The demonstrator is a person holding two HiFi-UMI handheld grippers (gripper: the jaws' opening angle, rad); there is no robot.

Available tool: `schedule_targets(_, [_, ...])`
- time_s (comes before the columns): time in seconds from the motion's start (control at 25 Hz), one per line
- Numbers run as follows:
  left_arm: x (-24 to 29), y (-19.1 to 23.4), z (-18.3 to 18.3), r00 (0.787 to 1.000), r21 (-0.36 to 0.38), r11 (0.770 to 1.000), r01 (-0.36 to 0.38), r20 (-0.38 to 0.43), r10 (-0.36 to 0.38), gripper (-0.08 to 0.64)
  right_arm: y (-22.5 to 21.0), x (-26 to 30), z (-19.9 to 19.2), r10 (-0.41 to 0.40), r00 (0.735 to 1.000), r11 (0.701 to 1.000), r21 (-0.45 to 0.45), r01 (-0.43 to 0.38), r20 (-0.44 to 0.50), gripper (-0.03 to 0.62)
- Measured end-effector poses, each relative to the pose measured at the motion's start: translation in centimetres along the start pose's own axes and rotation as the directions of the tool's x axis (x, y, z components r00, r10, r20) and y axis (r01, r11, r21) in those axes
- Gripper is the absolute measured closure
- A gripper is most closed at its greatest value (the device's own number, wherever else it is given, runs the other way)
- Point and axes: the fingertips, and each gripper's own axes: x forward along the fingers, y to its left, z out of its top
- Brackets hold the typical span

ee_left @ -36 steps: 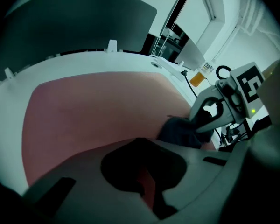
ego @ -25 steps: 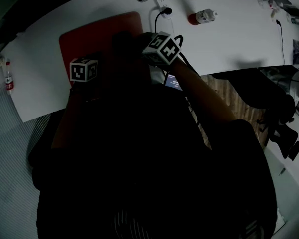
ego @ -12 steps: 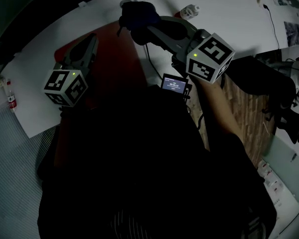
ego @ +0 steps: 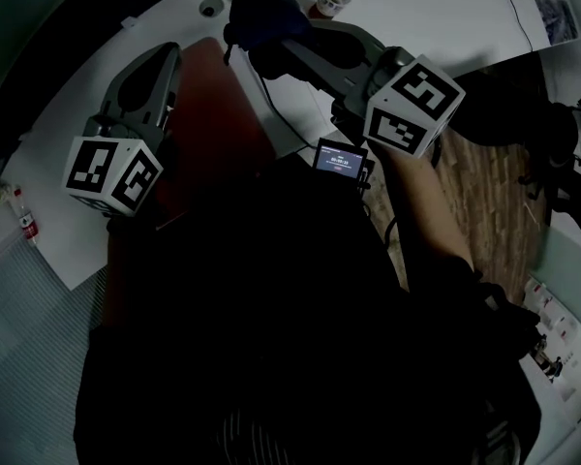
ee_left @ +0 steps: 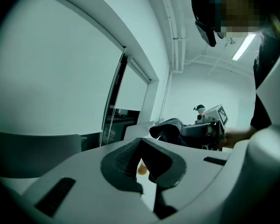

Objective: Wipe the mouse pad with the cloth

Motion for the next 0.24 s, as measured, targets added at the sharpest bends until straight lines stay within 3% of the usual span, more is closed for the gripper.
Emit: schedule_targets(0.24, [0.0, -0.5, 0.3, 0.999, 0.017, 0.999, 0.045, 0.021, -0.046, 0.554, 1.3, 0.3, -0.3, -0.012, 1.000, 1.000, -0.001, 0.012, 0.008, 0.555])
